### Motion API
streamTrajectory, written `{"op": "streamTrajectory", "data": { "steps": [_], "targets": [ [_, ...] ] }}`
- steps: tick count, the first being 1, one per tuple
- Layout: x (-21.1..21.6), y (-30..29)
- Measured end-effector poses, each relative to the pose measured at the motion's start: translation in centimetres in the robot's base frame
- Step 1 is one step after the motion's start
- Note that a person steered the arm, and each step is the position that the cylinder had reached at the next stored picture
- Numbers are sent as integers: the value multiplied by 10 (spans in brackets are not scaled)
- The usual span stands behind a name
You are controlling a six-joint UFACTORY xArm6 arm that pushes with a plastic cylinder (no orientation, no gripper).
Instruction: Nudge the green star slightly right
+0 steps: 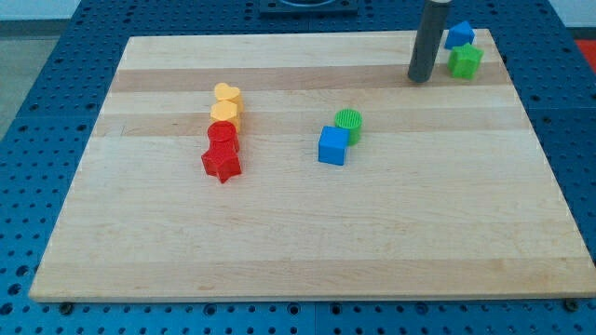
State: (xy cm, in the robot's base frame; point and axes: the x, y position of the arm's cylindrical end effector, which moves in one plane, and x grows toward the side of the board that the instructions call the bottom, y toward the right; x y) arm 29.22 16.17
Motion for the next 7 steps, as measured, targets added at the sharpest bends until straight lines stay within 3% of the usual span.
{"op": "streamTrajectory", "data": {
  "steps": [7],
  "targets": [
    [-7, 44]
  ]
}}
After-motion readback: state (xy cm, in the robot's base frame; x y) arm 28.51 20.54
